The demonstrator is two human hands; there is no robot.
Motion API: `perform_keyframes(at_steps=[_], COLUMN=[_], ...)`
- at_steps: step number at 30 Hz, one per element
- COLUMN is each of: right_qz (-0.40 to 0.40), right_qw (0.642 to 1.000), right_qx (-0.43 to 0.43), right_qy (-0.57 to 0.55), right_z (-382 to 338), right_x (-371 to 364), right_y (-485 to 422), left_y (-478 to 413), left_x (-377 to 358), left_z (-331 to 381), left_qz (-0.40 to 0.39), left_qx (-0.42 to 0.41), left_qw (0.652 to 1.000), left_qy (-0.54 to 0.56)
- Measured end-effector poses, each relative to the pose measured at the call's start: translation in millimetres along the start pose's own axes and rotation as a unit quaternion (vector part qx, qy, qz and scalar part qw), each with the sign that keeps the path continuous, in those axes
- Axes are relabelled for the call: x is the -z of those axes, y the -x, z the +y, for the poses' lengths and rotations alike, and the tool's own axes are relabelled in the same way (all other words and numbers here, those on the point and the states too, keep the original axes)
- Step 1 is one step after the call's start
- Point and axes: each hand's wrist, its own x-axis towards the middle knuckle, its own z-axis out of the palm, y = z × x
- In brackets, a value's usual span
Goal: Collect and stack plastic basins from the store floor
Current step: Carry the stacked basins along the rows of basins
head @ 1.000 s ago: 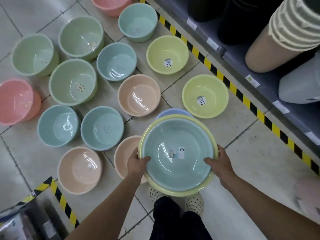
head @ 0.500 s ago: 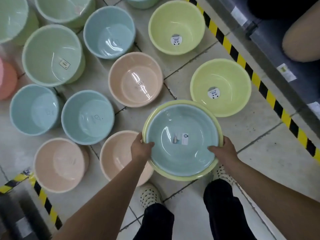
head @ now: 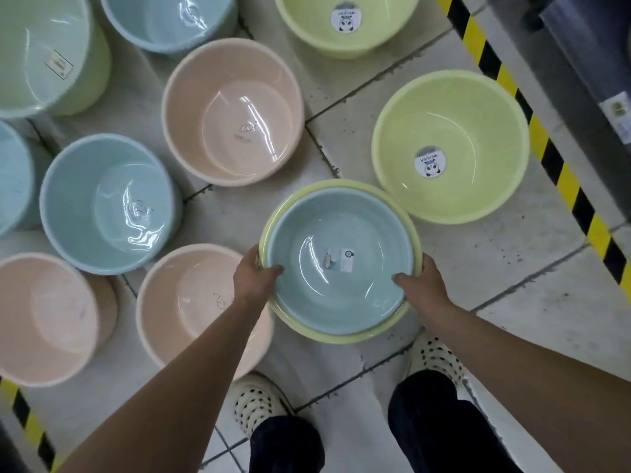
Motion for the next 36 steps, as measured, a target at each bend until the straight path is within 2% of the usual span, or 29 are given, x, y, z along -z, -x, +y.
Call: perform_keyframes(at_steps=[12, 18, 23, 29, 36], right_qz=[-0.009, -0.024, 0.005, 0.001, -0.005], right_qw=[0.999, 0.998, 1.0, 0.999, 0.996], right_qx=[-0.019, -0.02, 0.008, 0.022, 0.05], right_qy=[0.046, 0.058, 0.018, -0.024, -0.078], right_z=[25, 23, 14, -18, -89], right_x=[-12, -7, 8, 62, 144], right_y=[-25, -31, -8, 50, 117], left_y=[-26, -32, -1, 64, 152], left_x=[-22, -19, -14, 12, 35], left_z=[-21, -12, -2, 55, 151], left_qz=[-0.013, -0.023, -0.045, -0.041, -0.016], left_qx=[-0.032, -0.001, 0.032, -0.008, -0.049], left_qw=[0.998, 0.995, 0.993, 0.993, 0.997], left_qy=[-0.054, -0.099, -0.102, -0.11, -0.059])
